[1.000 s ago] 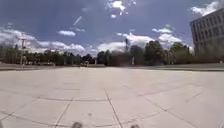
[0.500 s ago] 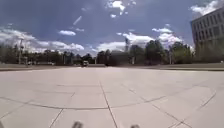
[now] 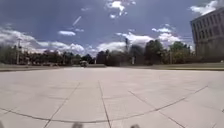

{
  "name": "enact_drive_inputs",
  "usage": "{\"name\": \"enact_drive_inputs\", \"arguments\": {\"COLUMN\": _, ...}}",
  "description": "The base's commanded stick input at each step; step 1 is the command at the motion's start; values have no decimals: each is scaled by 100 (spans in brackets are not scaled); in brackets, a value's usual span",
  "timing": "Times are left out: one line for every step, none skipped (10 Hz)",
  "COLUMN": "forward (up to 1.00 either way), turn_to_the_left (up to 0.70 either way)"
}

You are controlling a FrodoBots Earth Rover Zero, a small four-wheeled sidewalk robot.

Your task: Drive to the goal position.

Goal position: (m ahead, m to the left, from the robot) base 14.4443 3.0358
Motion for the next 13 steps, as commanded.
{"name": "enact_drive_inputs", "arguments": {"forward": 70, "turn_to_the_left": 0}}
{"name": "enact_drive_inputs", "arguments": {"forward": 70, "turn_to_the_left": 0}}
{"name": "enact_drive_inputs", "arguments": {"forward": 70, "turn_to_the_left": 0}}
{"name": "enact_drive_inputs", "arguments": {"forward": 70, "turn_to_the_left": 0}}
{"name": "enact_drive_inputs", "arguments": {"forward": 70, "turn_to_the_left": 0}}
{"name": "enact_drive_inputs", "arguments": {"forward": 70, "turn_to_the_left": 0}}
{"name": "enact_drive_inputs", "arguments": {"forward": 70, "turn_to_the_left": 0}}
{"name": "enact_drive_inputs", "arguments": {"forward": 70, "turn_to_the_left": 0}}
{"name": "enact_drive_inputs", "arguments": {"forward": 70, "turn_to_the_left": 0}}
{"name": "enact_drive_inputs", "arguments": {"forward": 70, "turn_to_the_left": 0}}
{"name": "enact_drive_inputs", "arguments": {"forward": 70, "turn_to_the_left": 0}}
{"name": "enact_drive_inputs", "arguments": {"forward": 70, "turn_to_the_left": 0}}
{"name": "enact_drive_inputs", "arguments": {"forward": 70, "turn_to_the_left": 0}}
